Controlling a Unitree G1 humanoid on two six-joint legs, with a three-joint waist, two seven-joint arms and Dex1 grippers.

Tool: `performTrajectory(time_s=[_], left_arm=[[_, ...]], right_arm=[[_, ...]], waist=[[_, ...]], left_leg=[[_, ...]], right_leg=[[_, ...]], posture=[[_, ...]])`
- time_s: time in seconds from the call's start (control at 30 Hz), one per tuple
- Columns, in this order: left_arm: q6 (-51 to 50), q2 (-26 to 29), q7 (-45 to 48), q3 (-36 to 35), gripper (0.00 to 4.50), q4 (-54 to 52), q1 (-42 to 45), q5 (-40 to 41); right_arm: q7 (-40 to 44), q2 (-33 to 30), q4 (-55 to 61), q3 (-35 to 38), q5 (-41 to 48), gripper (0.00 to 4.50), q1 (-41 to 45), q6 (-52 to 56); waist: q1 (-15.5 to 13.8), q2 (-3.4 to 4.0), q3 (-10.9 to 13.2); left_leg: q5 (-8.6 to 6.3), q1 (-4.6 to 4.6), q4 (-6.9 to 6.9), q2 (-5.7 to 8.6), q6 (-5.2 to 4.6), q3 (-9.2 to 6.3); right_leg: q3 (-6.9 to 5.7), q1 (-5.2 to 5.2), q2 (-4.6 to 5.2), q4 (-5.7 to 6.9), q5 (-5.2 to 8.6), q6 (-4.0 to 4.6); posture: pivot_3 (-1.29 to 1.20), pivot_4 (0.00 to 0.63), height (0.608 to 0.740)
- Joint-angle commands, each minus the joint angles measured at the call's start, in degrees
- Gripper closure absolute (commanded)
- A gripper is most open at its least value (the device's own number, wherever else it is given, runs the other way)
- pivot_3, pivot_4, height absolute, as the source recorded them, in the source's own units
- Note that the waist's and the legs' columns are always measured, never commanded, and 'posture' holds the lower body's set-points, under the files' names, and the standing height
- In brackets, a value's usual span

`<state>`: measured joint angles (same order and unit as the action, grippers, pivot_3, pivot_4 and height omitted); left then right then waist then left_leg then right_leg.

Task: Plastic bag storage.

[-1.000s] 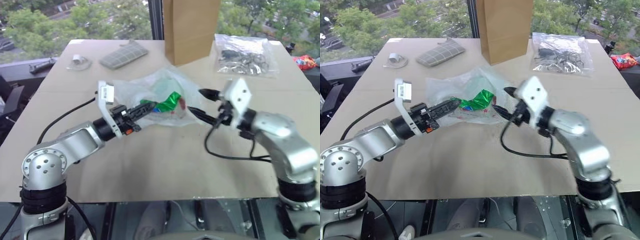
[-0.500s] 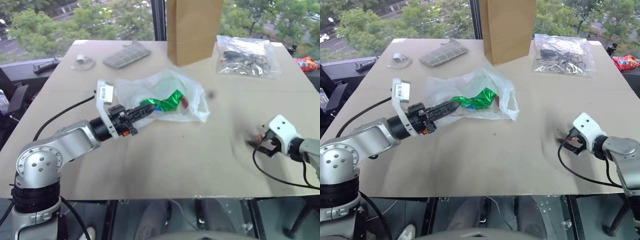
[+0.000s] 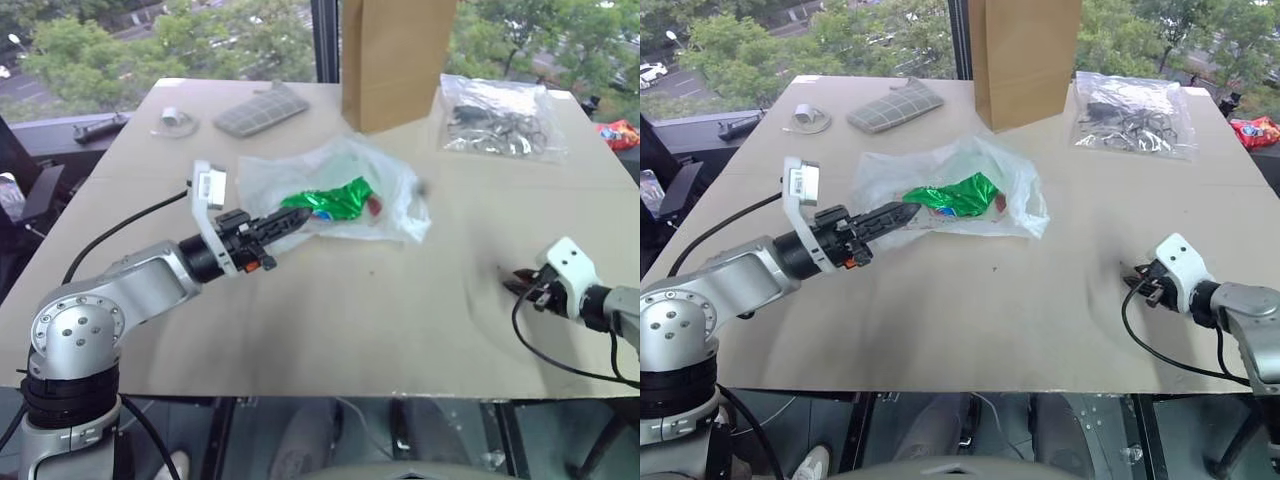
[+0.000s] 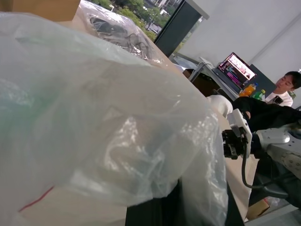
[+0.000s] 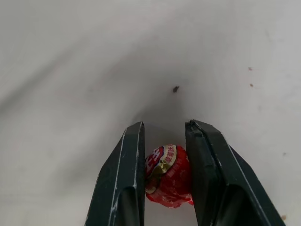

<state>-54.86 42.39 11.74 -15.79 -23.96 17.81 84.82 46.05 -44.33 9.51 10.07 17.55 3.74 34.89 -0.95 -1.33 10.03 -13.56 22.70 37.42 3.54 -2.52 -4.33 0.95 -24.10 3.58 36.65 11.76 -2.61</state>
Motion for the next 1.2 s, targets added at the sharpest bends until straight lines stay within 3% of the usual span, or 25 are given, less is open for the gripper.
performTrajectory(time_s=[0.03,0.2,0.3,0.37,0.53,0.67,0.93,1.03,1.17,1.2], left_arm=[[1.07,0.34,1.58,-0.99,4.50,-0.11,1.18,-0.56],[0.89,0.95,3.09,-1.56,4.50,0.34,0.83,-0.86],[0.89,1.10,3.24,-2.00,4.50,0.60,0.98,-0.47],[0.78,1.45,3.52,-2.66,4.50,0.38,0.63,0.50],[0.11,3.32,5.40,-5.09,4.50,-0.92,-1.16,3.10],[0.34,4.40,5.99,-5.98,4.50,-3.07,-3.39,4.58],[1.65,4.42,5.75,-5.46,4.50,-7.78,-8.66,3.54],[2.88,3.51,3.95,-4.89,4.50,-8.53,-8.64,3.49],[4.07,2.78,0.95,-5.96,4.50,-7.16,-9.25,4.52],[4.44,2.47,0.10,-6.06,4.50,-6.74,-9.21,4.59]], right_arm=[[-2.79,3.18,8.59,3.15,6.39,3.77,2.19,5.04],[-6.92,8.33,21.35,3.09,19.00,3.77,9.53,15.57],[-10.21,11.88,26.20,0.05,25.23,3.77,14.78,20.95],[-13.63,16.90,25.77,-6.04,24.82,3.77,20.01,22.27],[-19.43,25.10,12.67,-20.76,12.50,3.77,31.54,17.96],[-21.35,33.01,-1.69,-25.69,5.91,3.77,39.85,11.54],[-19.17,54.33,-36.69,-24.12,0.73,3.77,56.55,-7.35],[-13.29,57.71,-47.03,-25.69,-1.39,2.31,58.52,-16.30],[-15.59,54.68,-41.52,-25.14,-3.57,0.30,56.12,-20.03],[-14.69,52.66,-36.87,-25.92,-3.79,0.09,54.17,-18.57]], waist=[[0.33,0.10,0.06],[0.29,0.20,0.12],[0.21,0.19,0.12],[0.27,0.18,0.11],[0.79,0.20,0.13],[1.21,0.20,0.13],[2.92,0.20,0.13],[2.57,0.15,0.09],[2.70,0.16,0.14],[2.77,0.16,0.14]], left_leg=[[0.00,0.01,-0.01,-0.01,0.00,0.01],[0.00,0.06,-0.02,-0.01,0.00,0.08],[-0.01,0.11,-0.03,-0.01,0.00,0.00],[-0.01,0.13,-0.05,0.00,0.00,-0.03],[0.12,0.10,-0.10,0.03,0.20,0.00],[0.15,0.13,-0.14,0.16,0.25,0.01],[0.19,0.19,-0.51,0.12,0.34,0.17],[0.19,0.17,-0.59,0.18,0.34,0.00],[0.19,0.24,-0.59,0.25,0.33,0.01],[0.19,0.23,-0.61,0.22,0.34,0.01]], right_leg=[[0.03,-0.03,-0.02,0.00,-0.01,-0.02],[0.10,-0.14,-0.03,0.02,-0.02,-0.04],[0.03,-0.14,-0.02,0.00,-0.03,-0.06],[0.00,-0.14,-0.01,-0.04,-0.04,-0.06],[0.00,-0.19,-0.02,-0.03,-0.02,-0.01],[-0.09,-0.24,0.00,-0.02,-0.06,-0.07],[0.09,-0.66,-0.08,0.15,-0.09,-0.07],[-0.06,-0.63,-0.21,0.06,-0.08,-0.05],[-0.01,-0.65,-0.17,0.00,-0.09,-0.07],[-0.01,-0.66,-0.18,0.05,-0.09,-0.06]], posture=[[0.00,0.150,0.740],[0.00,0.150,0.740],[0.00,0.150,0.740],[0.00,0.150,0.740],[0.00,0.150,0.740],[0.00,0.150,0.740],[0.00,0.150,0.740],[0.00,0.150,0.740],[0.00,0.150,0.740],[0.00,0.150,0.740]])
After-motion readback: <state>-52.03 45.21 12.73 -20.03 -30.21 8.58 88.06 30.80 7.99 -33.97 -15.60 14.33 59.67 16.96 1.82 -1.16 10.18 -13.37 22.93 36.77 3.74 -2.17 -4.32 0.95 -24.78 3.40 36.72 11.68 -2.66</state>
